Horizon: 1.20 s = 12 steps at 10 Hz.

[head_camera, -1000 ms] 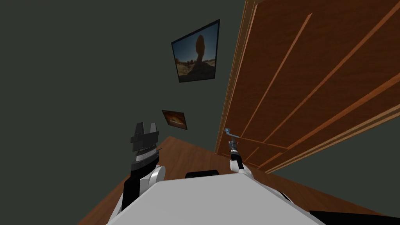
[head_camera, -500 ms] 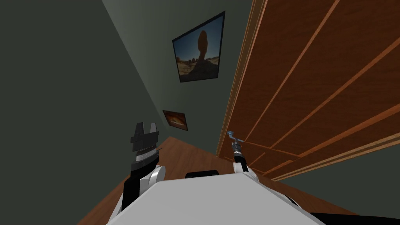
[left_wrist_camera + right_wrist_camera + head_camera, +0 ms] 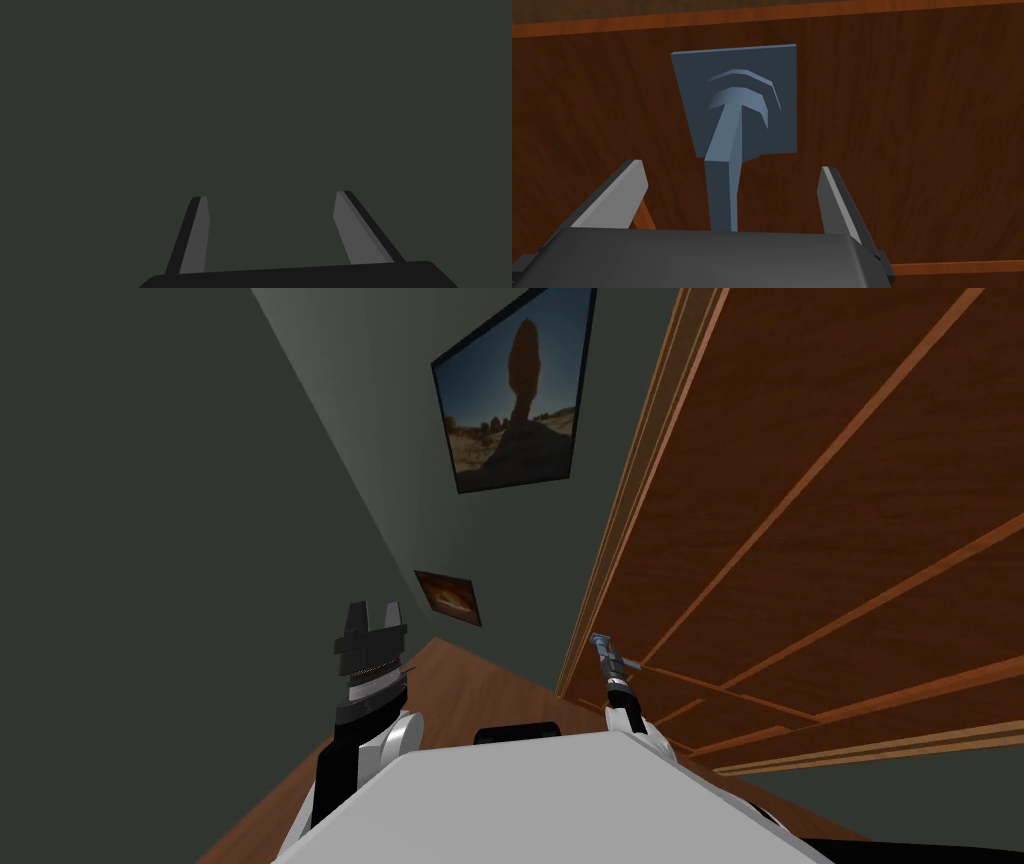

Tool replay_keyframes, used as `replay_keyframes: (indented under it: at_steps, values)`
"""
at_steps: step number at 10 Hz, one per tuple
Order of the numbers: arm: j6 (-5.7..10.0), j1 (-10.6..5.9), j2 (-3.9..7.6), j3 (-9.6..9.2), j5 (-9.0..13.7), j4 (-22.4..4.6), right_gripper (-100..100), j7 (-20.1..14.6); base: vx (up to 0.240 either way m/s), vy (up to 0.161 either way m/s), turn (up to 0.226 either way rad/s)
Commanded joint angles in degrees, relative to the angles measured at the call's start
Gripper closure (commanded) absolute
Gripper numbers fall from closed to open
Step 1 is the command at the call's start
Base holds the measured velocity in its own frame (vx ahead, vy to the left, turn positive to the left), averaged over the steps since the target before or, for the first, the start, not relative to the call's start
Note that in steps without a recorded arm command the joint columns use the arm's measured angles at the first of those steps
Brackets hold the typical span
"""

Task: Pull the door open

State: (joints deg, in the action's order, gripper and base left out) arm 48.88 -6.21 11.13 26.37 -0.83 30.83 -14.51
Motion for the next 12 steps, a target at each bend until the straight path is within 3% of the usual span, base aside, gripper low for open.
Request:
replay_keyframes:
  at_steps: [1,6,7,12]
  values:
    - [-0.17,0.11,-0.07,-0.02,-0.02,0.21,100,0.03,0.000,0.000,0.000]
    - [-0.17,0.11,-0.07,-0.02,-0.02,0.21,100,0.03,-0.010,0.001,0.002]
    - [0.01,0.33,0.11,-0.72,-0.48,0.17,100,-0.64,-0.096,-0.018,0.073]
    - [1.15,1.20,1.24,-3.42,-2.31,0.27,100,-3.61,-0.218,-0.016,0.090]
